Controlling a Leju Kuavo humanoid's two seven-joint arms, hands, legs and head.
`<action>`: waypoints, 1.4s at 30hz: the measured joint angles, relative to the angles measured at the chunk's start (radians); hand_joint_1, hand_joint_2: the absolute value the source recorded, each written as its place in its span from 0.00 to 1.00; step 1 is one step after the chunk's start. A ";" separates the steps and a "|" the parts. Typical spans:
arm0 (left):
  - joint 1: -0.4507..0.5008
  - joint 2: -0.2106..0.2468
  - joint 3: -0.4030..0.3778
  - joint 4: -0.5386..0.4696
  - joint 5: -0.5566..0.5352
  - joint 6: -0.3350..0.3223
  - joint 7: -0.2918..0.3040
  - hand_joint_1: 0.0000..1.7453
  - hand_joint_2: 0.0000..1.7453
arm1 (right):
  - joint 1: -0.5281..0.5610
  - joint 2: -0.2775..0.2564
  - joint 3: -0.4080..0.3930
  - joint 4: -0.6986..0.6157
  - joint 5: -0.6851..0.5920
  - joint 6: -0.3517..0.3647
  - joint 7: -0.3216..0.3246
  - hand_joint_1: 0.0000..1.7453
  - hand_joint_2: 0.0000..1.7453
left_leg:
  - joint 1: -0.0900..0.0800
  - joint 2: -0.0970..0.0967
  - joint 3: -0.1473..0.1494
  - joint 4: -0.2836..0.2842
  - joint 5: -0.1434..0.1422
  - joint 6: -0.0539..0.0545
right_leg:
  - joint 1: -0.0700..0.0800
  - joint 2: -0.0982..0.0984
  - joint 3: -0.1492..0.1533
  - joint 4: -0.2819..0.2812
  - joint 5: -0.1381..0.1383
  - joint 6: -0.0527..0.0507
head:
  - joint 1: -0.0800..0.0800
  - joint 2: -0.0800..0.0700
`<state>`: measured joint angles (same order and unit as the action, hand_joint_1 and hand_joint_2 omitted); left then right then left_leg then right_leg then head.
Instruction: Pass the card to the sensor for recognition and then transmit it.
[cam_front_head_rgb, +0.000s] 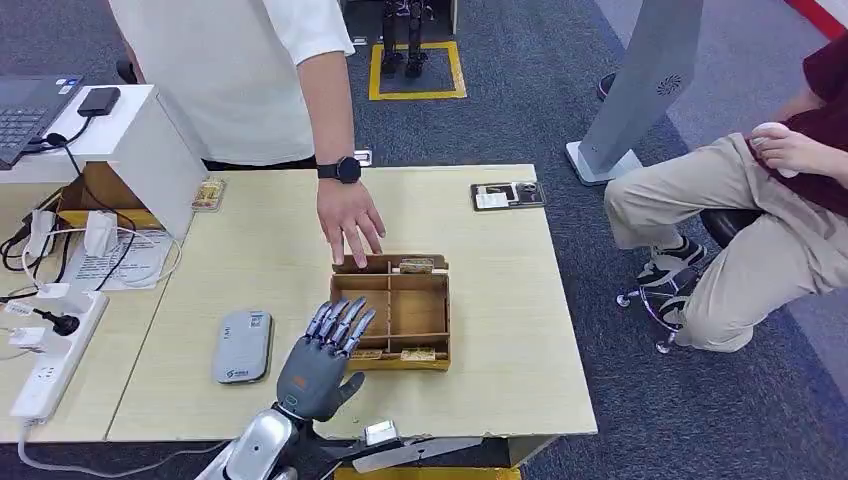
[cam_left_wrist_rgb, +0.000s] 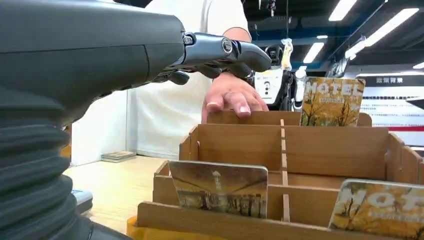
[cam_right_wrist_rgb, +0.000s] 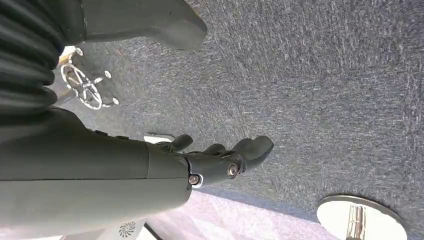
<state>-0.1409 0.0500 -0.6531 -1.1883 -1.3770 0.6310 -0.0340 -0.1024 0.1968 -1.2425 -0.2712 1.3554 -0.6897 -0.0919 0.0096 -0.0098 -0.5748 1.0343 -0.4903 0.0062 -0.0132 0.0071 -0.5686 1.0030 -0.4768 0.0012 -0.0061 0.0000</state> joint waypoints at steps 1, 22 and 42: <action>0.000 0.000 0.000 0.000 0.000 0.000 0.000 0.00 1.00 | 0.000 0.000 0.000 0.000 0.000 0.000 0.000 0.00 1.00 | 0.000 0.000 0.000 0.000 0.000 0.000 | 0.000 0.000 0.000 0.000 0.000 0.000 | 0.000 0.000; -0.016 -0.043 0.000 0.058 0.033 -0.044 -0.001 1.00 1.00 | -0.001 0.000 0.000 0.007 -0.002 0.000 -0.010 0.00 1.00 | 0.000 0.000 0.000 0.000 0.000 0.000 | 0.000 0.000 0.000 0.000 0.000 0.000 | 0.000 0.000; 0.001 -0.060 0.000 0.059 0.052 0.027 0.020 1.00 1.00 | 0.000 0.000 -0.001 0.008 -0.002 0.000 -0.005 0.00 1.00 | 0.000 0.000 0.000 0.000 0.000 0.000 | 0.000 0.000 0.000 0.000 0.000 0.000 | 0.000 0.000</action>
<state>-0.1403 -0.0095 -0.6531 -1.1296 -1.3248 0.6581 -0.0141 -0.1029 0.1968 -1.2436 -0.2632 1.3531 -0.6897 -0.0969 0.0096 -0.0099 -0.5749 1.0343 -0.4904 0.0062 -0.0132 0.0070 -0.5686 1.0030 -0.4768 0.0012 -0.0061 0.0000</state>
